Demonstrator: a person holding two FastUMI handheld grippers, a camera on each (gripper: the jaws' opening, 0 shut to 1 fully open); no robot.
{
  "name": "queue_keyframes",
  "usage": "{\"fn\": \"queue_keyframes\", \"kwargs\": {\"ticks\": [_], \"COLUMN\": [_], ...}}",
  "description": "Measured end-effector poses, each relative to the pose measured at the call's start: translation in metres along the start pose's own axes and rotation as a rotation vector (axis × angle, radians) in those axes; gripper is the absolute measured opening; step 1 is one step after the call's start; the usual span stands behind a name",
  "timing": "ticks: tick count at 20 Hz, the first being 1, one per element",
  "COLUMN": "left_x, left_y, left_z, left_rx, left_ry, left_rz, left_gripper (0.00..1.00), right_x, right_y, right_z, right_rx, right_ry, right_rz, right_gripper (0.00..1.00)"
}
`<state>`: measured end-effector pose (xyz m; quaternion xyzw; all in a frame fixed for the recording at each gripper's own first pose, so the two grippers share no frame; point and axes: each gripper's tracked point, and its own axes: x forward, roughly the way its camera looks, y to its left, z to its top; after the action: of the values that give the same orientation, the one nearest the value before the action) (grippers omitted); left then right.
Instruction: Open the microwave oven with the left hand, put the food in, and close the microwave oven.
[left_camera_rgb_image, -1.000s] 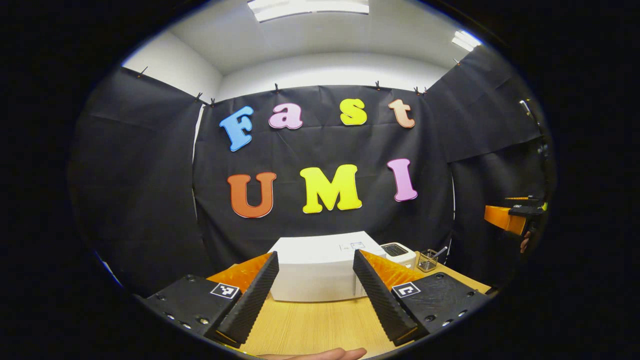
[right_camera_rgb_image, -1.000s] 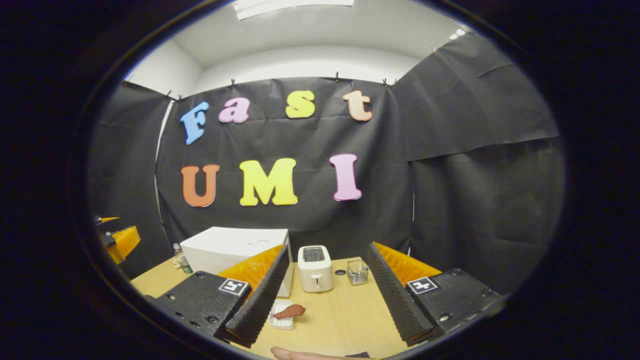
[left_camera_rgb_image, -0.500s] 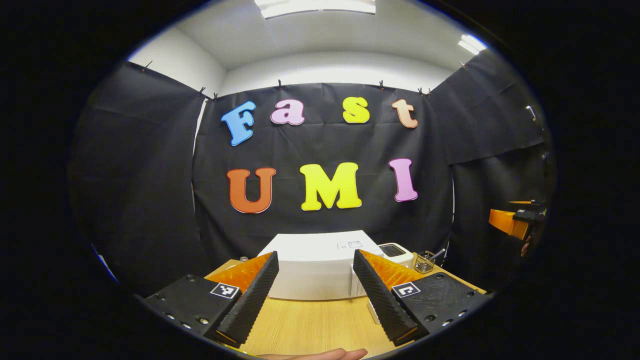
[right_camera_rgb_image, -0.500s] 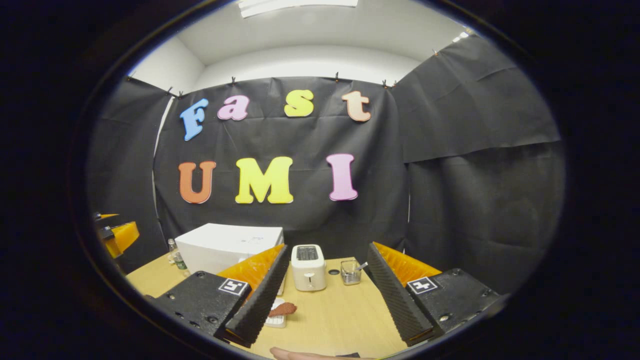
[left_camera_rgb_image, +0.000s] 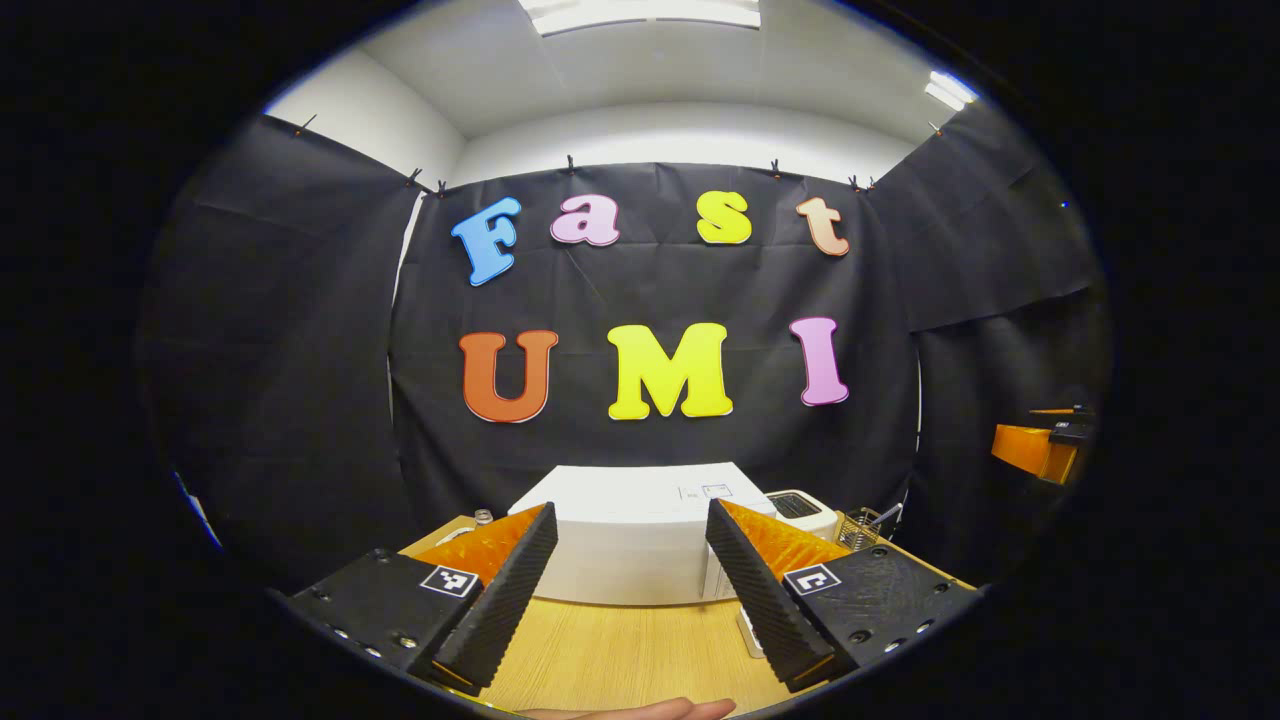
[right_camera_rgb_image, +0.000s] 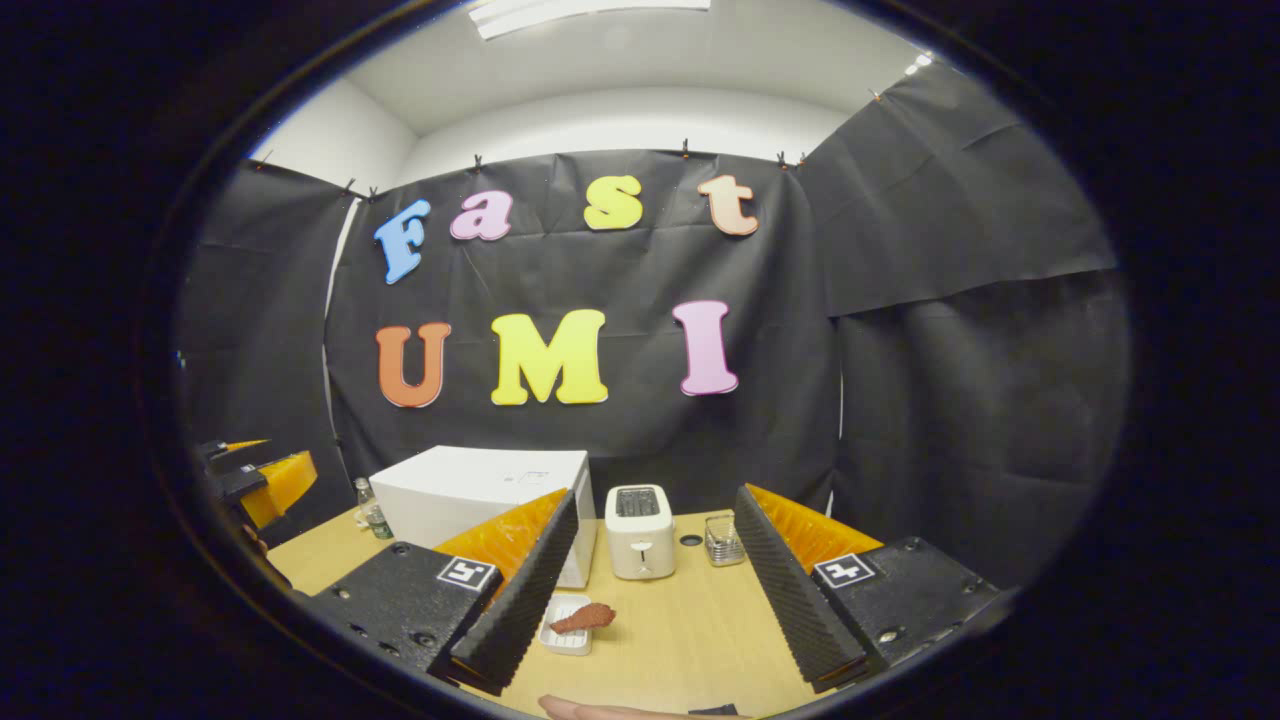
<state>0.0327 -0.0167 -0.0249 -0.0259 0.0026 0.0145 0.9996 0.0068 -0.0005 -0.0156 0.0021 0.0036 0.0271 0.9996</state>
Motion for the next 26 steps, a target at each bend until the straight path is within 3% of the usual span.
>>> {"fn": "queue_keyframes", "kwargs": {"ticks": [7, 8, 10, 11, 12, 13, 14, 15, 16, 17, 18, 19, 20, 23, 24, 25, 26], "left_x": [0.043, 0.052, 0.071, 0.081, 0.090, 0.099, 0.106, 0.113, 0.121, 0.129, 0.136, 0.142, 0.150, 0.170, 0.177, 0.183, 0.187], "left_y": [-0.009, -0.010, -0.018, -0.023, -0.027, -0.033, -0.038, -0.044, -0.050, -0.054, -0.057, -0.061, -0.066, -0.082, -0.085, -0.090, -0.094], "left_z": [-0.030, -0.040, -0.059, -0.067, -0.078, -0.088, -0.097, -0.106, -0.114, -0.121, -0.129, -0.137, -0.145, -0.171, -0.180, -0.189, -0.198], "left_rx": [-0.016, -0.017, -0.017, -0.022, -0.027, -0.034, -0.042, -0.053, -0.066, -0.074, -0.076, -0.076, -0.076, -0.083, -0.084, -0.087, -0.083], "left_ry": [0.041, 0.061, 0.089, 0.101, 0.116, 0.129, 0.140, 0.154, 0.164, 0.171, 0.176, 0.179, 0.185, 0.212, 0.224, 0.237, 0.248], "left_rz": [0.006, 0.007, -0.003, -0.010, -0.020, -0.030, -0.042, -0.055, -0.068, -0.071, -0.072, -0.075, -0.079, -0.096, -0.100, -0.107, -0.108], "left_gripper": [0.95, 0.95, 0.95, 0.95, 0.95, 0.95, 0.95, 0.95, 0.95, 0.95, 0.95, 0.95, 0.95, 0.94, 0.93, 0.83, 0.93], "right_x": [0.024, 0.027, 0.033, 0.037, 0.040, 0.044, 0.046, 0.049, 0.049, 0.050, 0.052, 0.052, 0.053, 0.054, 0.053, 0.051, 0.051], "right_y": [-0.011, -0.011, -0.010, -0.013, -0.015, -0.017, -0.018, -0.019, -0.021, -0.021, -0.020, -0.019, -0.019, -0.026, -0.027, -0.029, -0.030], "right_z": [-0.001, -0.004, -0.011, -0.015, -0.017, -0.020, -0.024, -0.028, -0.032, -0.034, -0.037, -0.040, -0.041, -0.040, -0.042, -0.042, -0.044], "right_rx": [0.009, 0.012, 0.016, 0.017, 0.020, 0.023, 0.026, 0.029, 0.030, 0.029, 0.030, 0.034, 0.034, 0.019, 0.015, 0.010, 0.006], "right_ry": [-0.036, -0.031, -0.021, -0.017, -0.015, -0.013, -0.006, 0.002, 0.010, 0.016, 0.027, 0.039, 0.043, 0.034, 0.033, 0.032, 0.031], "right_rz": [-0.021, -0.017, -0.002, -0.002, -0.005, -0.004, -0.001, 0.001, 0.007, 0.017, 0.032, 0.049, 0.060, 0.067, 0.069, 0.072, 0.075], "right_gripper": [1.00, 0.90, 0.90, 1.00, 1.00, 0.90, 1.00, 1.00, 0.90, 0.90, 1.00, 0.90, 1.00, 1.00, 1.00, 1.00, 1.00]}}
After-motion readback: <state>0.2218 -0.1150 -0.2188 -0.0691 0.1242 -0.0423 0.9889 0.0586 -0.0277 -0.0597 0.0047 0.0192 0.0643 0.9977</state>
